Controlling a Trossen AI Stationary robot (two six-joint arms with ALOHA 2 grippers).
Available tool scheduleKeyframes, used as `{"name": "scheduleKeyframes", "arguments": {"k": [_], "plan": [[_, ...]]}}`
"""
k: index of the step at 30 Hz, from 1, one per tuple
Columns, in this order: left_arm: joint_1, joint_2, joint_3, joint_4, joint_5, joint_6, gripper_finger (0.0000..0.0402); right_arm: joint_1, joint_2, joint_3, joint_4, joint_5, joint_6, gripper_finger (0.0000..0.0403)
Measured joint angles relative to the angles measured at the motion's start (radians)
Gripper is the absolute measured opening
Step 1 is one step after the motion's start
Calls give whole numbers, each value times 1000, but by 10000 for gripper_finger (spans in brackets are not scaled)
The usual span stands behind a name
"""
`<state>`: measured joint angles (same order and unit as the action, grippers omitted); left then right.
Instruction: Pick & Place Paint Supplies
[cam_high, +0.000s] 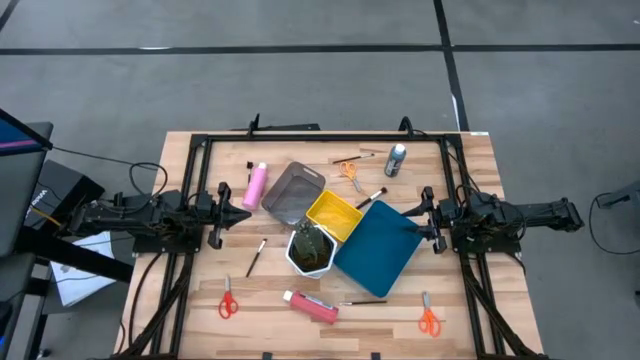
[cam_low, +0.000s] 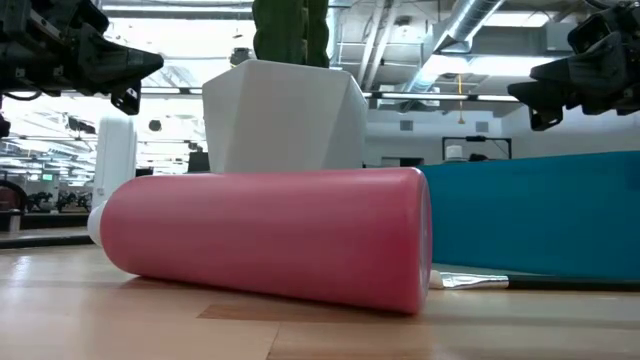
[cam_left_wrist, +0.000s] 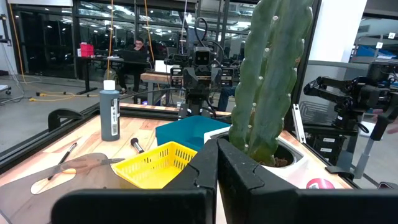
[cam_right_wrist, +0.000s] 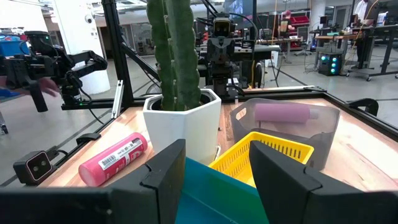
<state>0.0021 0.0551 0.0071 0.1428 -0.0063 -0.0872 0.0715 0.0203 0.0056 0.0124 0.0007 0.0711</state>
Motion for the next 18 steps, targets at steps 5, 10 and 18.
{"name": "scheduleKeyframes", "arguments": {"k": [5,10,18], "plan": [[0,0,0,0,0,0,0,0,0,0,0,0,0,175],[0,0,0,17,0,-8,0,0,0,0,7,0,0,175],[-2,0,0,384,-41,-308,0,-2,0,0,303,5,43,175]]}}
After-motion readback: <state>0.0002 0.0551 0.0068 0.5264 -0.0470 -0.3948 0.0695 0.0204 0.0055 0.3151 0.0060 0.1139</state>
